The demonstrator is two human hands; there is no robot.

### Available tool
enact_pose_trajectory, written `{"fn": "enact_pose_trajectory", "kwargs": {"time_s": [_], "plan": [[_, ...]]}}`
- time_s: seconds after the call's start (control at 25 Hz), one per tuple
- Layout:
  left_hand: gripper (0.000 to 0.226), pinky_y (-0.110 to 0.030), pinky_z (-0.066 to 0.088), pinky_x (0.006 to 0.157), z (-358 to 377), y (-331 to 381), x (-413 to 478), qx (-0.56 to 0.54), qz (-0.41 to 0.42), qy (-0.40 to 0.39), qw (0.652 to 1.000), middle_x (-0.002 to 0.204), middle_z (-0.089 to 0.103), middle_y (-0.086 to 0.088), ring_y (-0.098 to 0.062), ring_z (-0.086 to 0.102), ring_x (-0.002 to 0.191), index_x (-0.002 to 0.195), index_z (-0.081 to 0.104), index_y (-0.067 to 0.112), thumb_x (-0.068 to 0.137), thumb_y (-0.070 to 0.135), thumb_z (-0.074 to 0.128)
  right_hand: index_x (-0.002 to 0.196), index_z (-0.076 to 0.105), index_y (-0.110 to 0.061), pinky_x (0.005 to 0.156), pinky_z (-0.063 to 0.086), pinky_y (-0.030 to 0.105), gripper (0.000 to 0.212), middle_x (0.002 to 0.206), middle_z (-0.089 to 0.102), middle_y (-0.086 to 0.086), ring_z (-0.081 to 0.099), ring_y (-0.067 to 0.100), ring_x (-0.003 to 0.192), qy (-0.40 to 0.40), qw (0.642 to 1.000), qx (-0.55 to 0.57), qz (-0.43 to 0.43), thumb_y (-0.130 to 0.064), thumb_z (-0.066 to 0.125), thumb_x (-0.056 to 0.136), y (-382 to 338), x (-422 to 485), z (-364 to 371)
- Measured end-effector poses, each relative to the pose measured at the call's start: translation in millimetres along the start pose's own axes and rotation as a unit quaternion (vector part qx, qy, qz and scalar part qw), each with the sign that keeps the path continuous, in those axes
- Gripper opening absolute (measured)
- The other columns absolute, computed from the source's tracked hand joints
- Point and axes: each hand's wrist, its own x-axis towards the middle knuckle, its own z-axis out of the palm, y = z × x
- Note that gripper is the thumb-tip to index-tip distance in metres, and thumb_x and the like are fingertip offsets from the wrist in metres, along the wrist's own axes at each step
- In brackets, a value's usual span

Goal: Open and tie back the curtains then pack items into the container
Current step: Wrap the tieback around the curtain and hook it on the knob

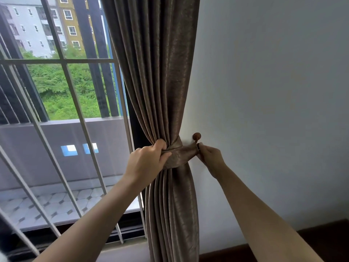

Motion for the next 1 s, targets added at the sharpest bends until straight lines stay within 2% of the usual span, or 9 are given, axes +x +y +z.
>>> {"fn": "enact_pose_trajectory", "kwargs": {"time_s": [0.08, 0.2, 0.4, 0.52, 0.6, 0.68, 0.8, 0.88, 1.0], "plan": [[0.023, -0.027, 0.044, 0.044, 0.8, -1.2, -0.1, -0.004, 0.007, 0.004, 1.000, 0.050, 0.061, 0.000, -0.026, 0.057, 0.040, 0.084, 0.058, 0.011, 0.081, 0.034, 0.059, 0.106, 0.070, -0.006, 0.097, 0.050, 0.034, 0.027, 0.103, 0.070, 0.011, 0.065, 0.021, 0.099, -0.006, 0.997, -0.060, -0.051, -0.024, 0.054, 0.095, 6.3, 1.2, -1.3], [0.022, -0.025, 0.043, 0.043, 2.6, -2.8, 0.5, -0.012, 0.015, 0.009, 1.000, 0.051, 0.061, 0.000, -0.023, 0.057, 0.039, 0.084, 0.058, 0.010, 0.081, 0.032, 0.060, 0.116, 0.065, -0.003, 0.102, 0.046, 0.037, 0.027, 0.115, 0.066, 0.016, 0.061, 0.025, 0.107, -0.038, 0.991, -0.086, -0.095, -0.015, 0.050, 0.096, 6.7, 0.3, -5.1], [0.020, -0.026, 0.047, 0.044, 7.1, -1.5, 0.7, -0.025, 0.016, 0.010, 1.000, 0.052, 0.061, 0.000, -0.020, 0.057, 0.040, 0.085, 0.059, 0.009, 0.084, 0.028, 0.065, 0.120, 0.061, -0.001, 0.103, 0.045, 0.034, 0.029, 0.119, 0.063, 0.017, 0.059, 0.027, 0.112, -0.093, 0.988, -0.093, -0.085, -0.002, 0.047, 0.095, 1.7, 2.6, -11.6], [0.018, -0.025, 0.048, 0.044, 8.4, -1.1, 0.8, -0.028, 0.020, 0.011, 0.999, 0.054, 0.062, -0.001, -0.019, 0.059, 0.041, 0.086, 0.059, 0.008, 0.083, 0.023, 0.069, 0.116, 0.065, -0.003, 0.100, 0.045, 0.034, 0.027, 0.120, 0.063, 0.014, 0.057, 0.026, 0.112, -0.052, 0.989, -0.112, -0.079, -0.001, 0.053, 0.092, 12.0, 3.5, -6.6], [0.018, -0.024, 0.049, 0.043, 9.1, -1.6, -0.2, -0.032, 0.020, 0.017, 0.999, 0.055, 0.063, -0.001, -0.018, 0.058, 0.041, 0.086, 0.059, 0.008, 0.083, 0.024, 0.068, 0.114, 0.066, -0.004, 0.101, 0.046, 0.040, 0.026, 0.113, 0.065, 0.010, 0.059, 0.026, 0.110, 0.003, 0.993, -0.078, -0.085, -0.002, 0.058, 0.089, 20.0, 5.2, 0.3], [0.020, -0.025, 0.050, 0.042, 10.6, -3.4, -1.4, -0.034, 0.022, 0.022, 0.999, 0.055, 0.062, 0.000, -0.017, 0.058, 0.041, 0.086, 0.059, 0.008, 0.085, 0.027, 0.063, 0.111, 0.066, -0.004, 0.101, 0.047, 0.042, 0.025, 0.109, 0.066, 0.009, 0.060, 0.027, 0.108, 0.023, 0.996, -0.036, -0.084, -0.001, 0.059, 0.087, 24.8, 7.6, 5.6], [0.021, -0.024, 0.048, 0.040, 11.5, -7.3, -3.0, -0.036, 0.023, 0.027, 0.999, 0.054, 0.061, 0.002, -0.015, 0.056, 0.039, 0.087, 0.059, 0.009, 0.085, 0.030, 0.061, 0.103, 0.068, 0.001, 0.094, 0.052, 0.034, 0.025, 0.109, 0.066, 0.015, 0.061, 0.030, 0.107, -0.008, 0.994, 0.098, -0.050, 0.008, 0.051, 0.086, 30.5, 6.5, 3.3], [0.019, -0.019, 0.043, 0.041, 12.4, -8.2, -4.3, -0.033, 0.029, 0.029, 0.999, 0.053, 0.060, 0.002, -0.015, 0.054, 0.038, 0.086, 0.059, 0.008, 0.084, 0.026, 0.066, 0.099, 0.069, 0.000, 0.088, 0.055, 0.027, 0.023, 0.105, 0.067, 0.013, 0.063, 0.027, 0.104, -0.036, 0.985, 0.165, -0.045, 0.003, 0.048, 0.090, 31.4, 3.5, -3.1], [0.023, -0.016, 0.041, 0.042, 14.4, -6.1, -5.4, -0.029, 0.038, 0.039, 0.998, 0.055, 0.062, 0.002, -0.013, 0.055, 0.038, 0.089, 0.061, 0.007, 0.088, 0.030, 0.059, 0.106, 0.069, -0.007, 0.089, 0.052, 0.025, 0.020, 0.106, 0.068, 0.007, 0.063, 0.018, 0.100, -0.032, 0.995, 0.023, -0.094, -0.005, 0.058, 0.089, 30.2, 3.4, -7.9]]}}
